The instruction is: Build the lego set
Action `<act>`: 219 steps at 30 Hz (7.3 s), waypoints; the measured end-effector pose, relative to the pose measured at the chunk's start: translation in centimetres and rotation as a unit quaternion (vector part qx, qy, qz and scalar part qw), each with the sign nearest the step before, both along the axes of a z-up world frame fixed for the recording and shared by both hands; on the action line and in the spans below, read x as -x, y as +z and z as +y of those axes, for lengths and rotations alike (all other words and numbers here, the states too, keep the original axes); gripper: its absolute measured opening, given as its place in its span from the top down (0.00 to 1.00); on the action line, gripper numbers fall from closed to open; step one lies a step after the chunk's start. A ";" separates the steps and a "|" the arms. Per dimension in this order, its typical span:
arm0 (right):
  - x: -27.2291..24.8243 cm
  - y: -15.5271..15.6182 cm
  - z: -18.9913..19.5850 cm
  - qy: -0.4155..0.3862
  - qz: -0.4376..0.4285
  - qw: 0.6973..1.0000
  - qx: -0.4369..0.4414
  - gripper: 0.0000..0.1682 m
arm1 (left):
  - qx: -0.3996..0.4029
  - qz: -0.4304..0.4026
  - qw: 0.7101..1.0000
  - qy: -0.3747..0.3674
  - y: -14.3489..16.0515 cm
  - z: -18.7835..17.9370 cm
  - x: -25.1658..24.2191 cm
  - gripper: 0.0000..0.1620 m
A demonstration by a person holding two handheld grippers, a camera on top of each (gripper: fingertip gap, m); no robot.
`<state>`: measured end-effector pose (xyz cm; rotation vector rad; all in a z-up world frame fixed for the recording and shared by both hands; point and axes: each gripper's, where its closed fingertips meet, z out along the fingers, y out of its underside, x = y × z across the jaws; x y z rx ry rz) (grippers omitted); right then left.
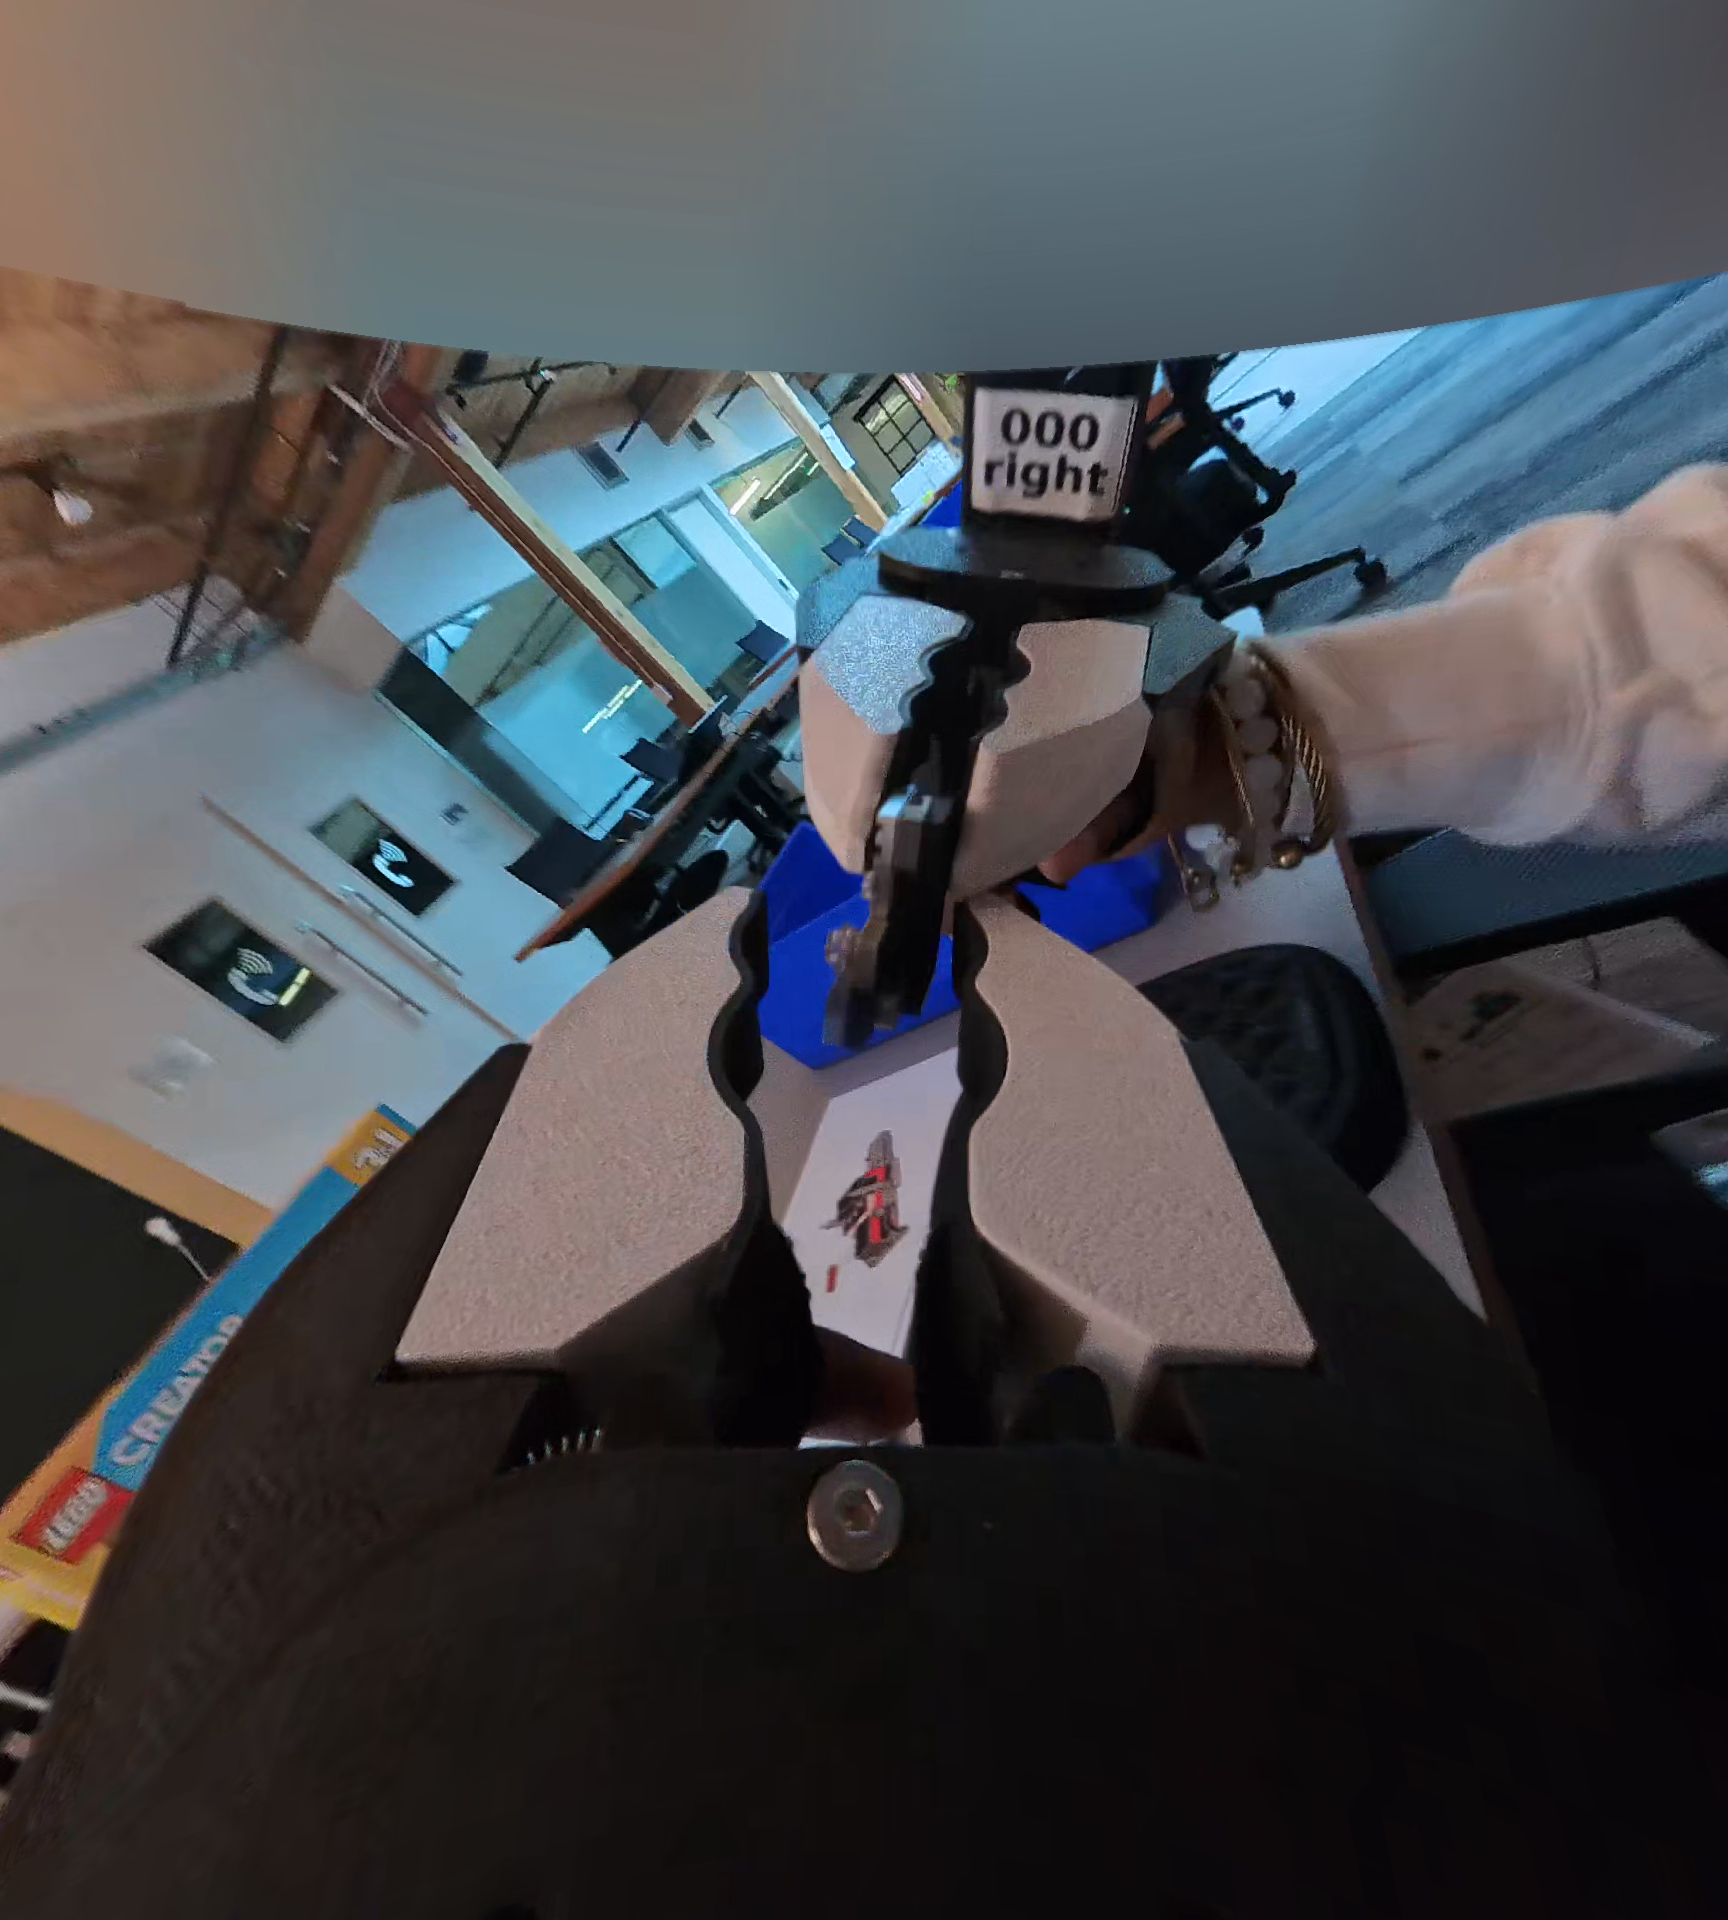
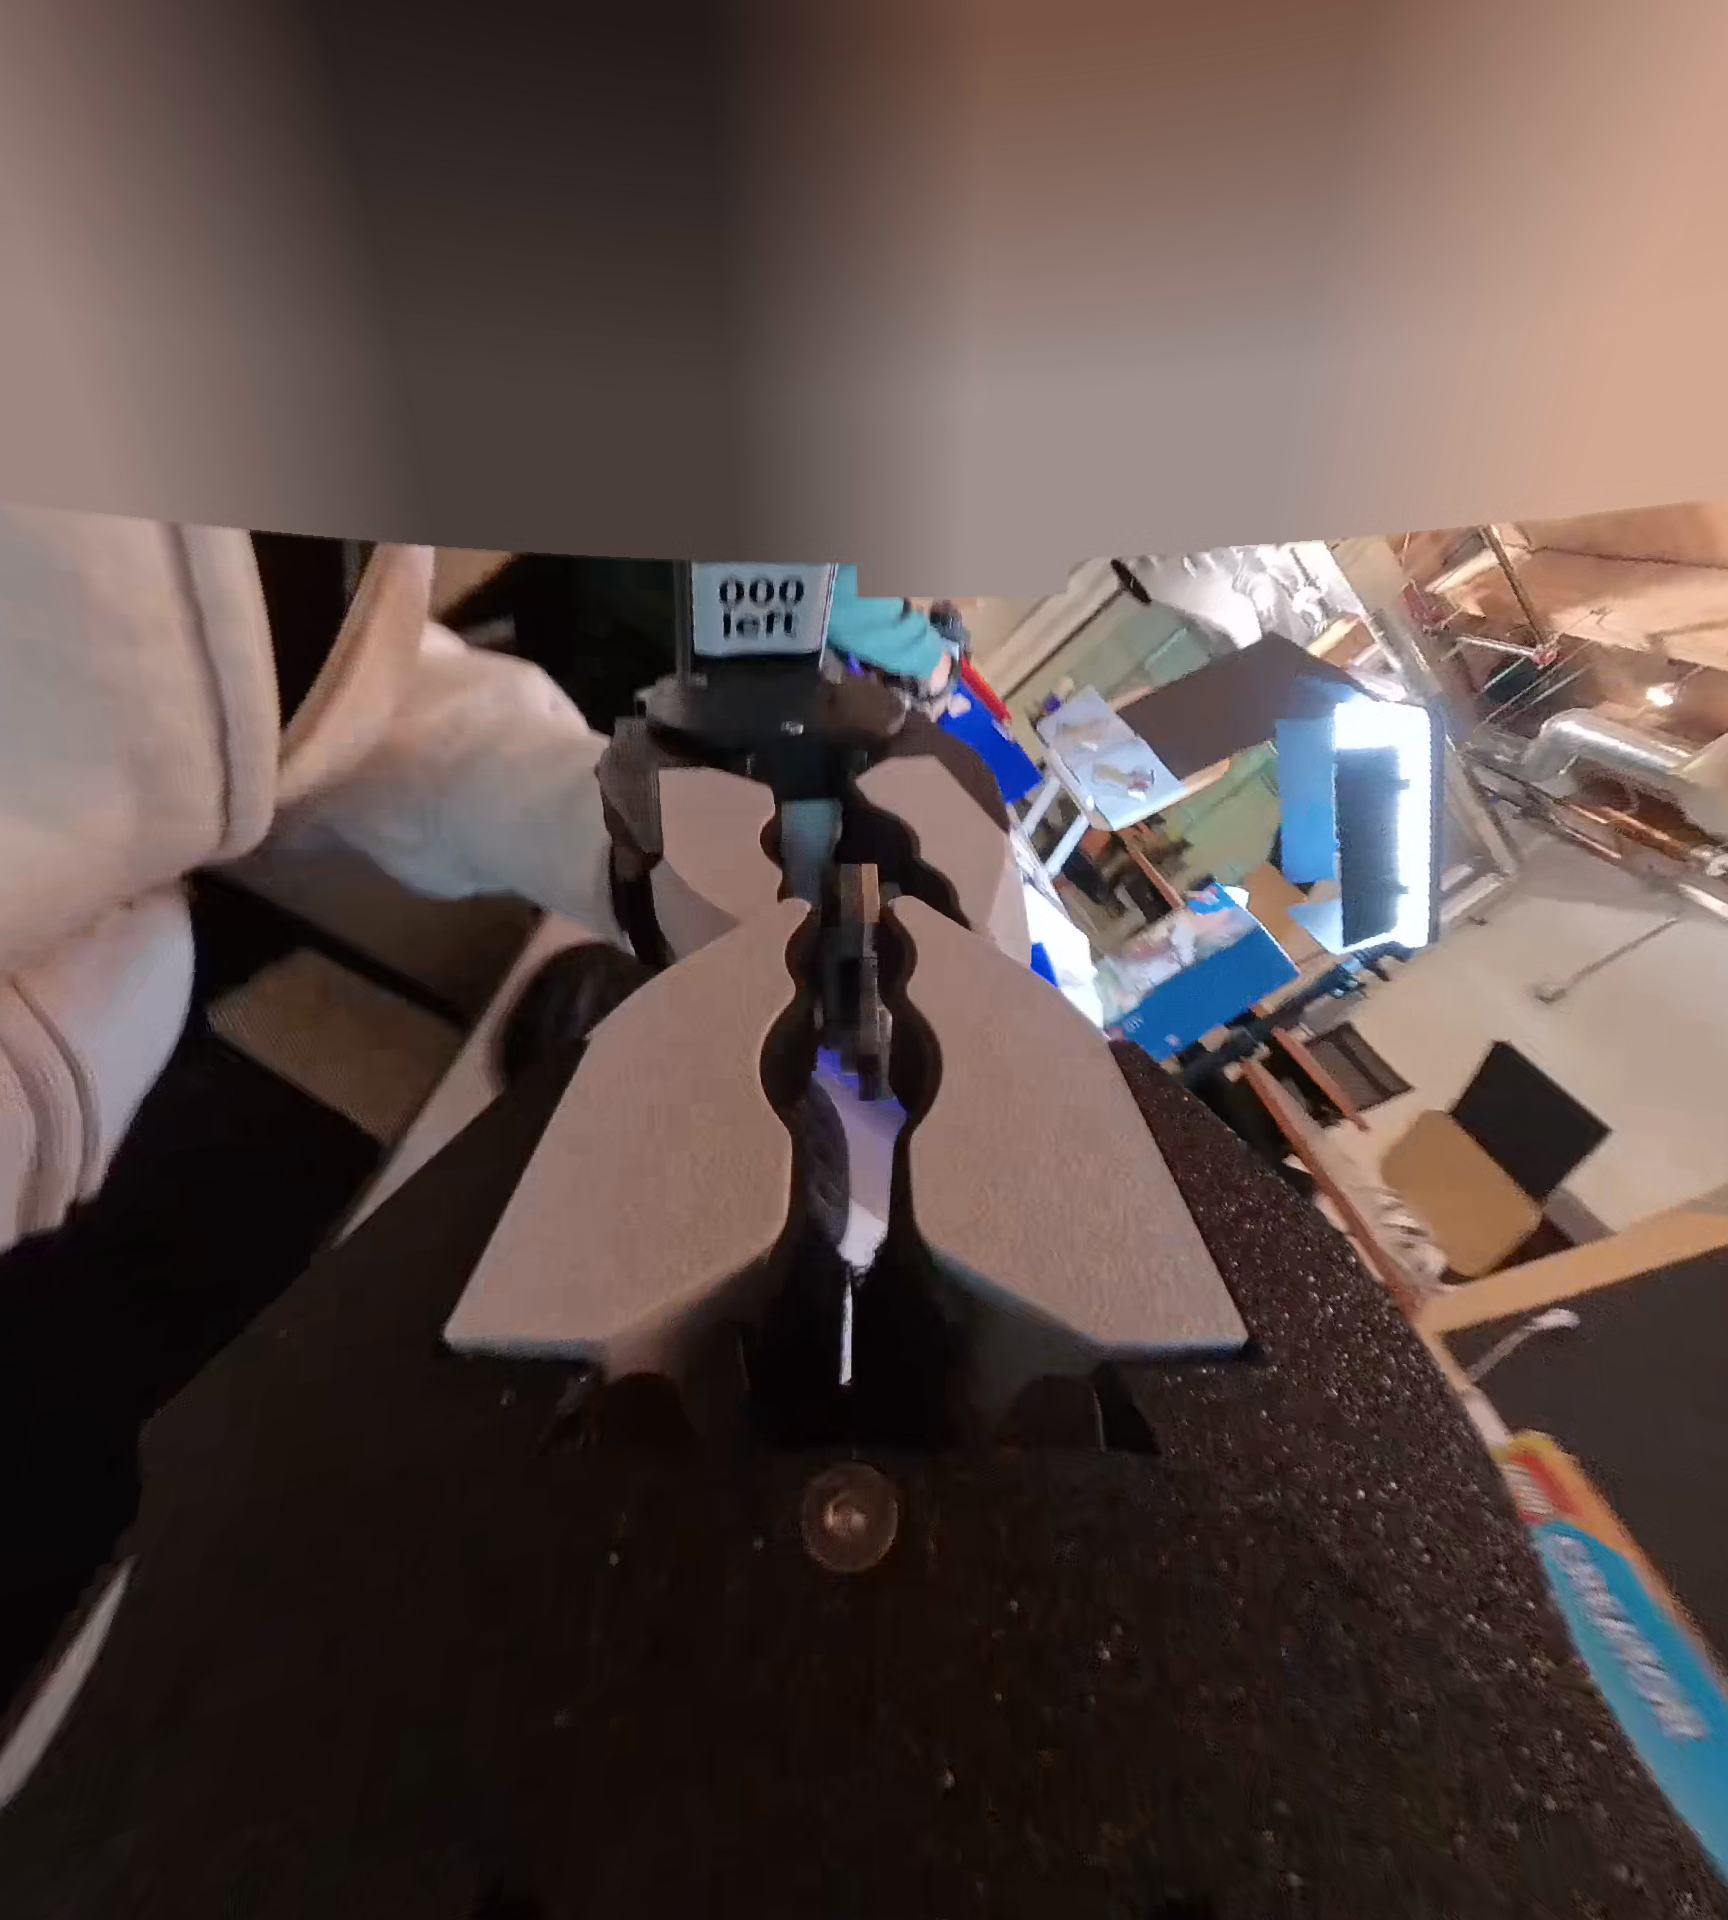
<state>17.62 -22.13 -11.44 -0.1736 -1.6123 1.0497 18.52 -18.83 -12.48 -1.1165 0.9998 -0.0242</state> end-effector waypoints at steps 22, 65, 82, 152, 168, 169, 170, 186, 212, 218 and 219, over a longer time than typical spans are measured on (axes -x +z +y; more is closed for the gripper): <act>1.6 -1.3 2.9 0.007 -0.073 0.989 0.130 0.94 | 0.111 -0.047 0.992 -0.027 -2.8 2.1 1.5 0.89; 3.5 2.3 7.5 0.224 -0.076 0.949 0.209 0.90 | 0.390 -0.541 0.662 -0.342 1.5 3.5 6.9 0.83; 7.2 0.2 10.5 0.134 -0.132 0.949 0.254 0.89 | 0.353 -0.595 0.654 -0.305 0.7 5.1 8.8 0.92; 14.0 -16.9 20.7 -0.170 -0.511 0.738 0.405 0.81 | 0.515 -0.175 0.831 0.116 -15.3 22.6 24.7 0.55; 22.1 -14.7 26.9 -0.370 -0.306 0.826 0.296 0.60 | 0.614 -0.165 0.771 0.037 -16.5 18.9 23.1 0.58; 22.4 -15.2 26.9 -0.367 -0.317 0.820 0.303 0.60 | 0.619 -0.168 0.767 0.022 -16.4 18.6 22.8 0.59; 22.7 -15.6 26.9 -0.365 -0.325 0.816 0.308 0.60 | 0.624 -0.170 0.762 0.009 -16.4 18.4 22.5 0.60; 21.5 -12.2 26.4 -0.185 -0.354 0.795 0.457 0.73 | 0.399 -0.099 0.911 0.022 -11.1 19.4 23.4 0.45; 19.3 -6.5 26.7 0.091 -0.297 0.624 0.718 0.78 | -0.143 0.182 0.938 0.257 -6.1 22.4 15.9 0.65; 19.3 -6.1 25.9 0.122 -0.304 0.624 0.710 0.79 | -0.147 0.161 0.951 0.220 -5.6 21.5 15.3 0.69; 19.3 -6.0 25.8 0.128 -0.305 0.624 0.708 0.79 | -0.148 0.161 0.952 0.216 -5.5 21.4 15.2 0.70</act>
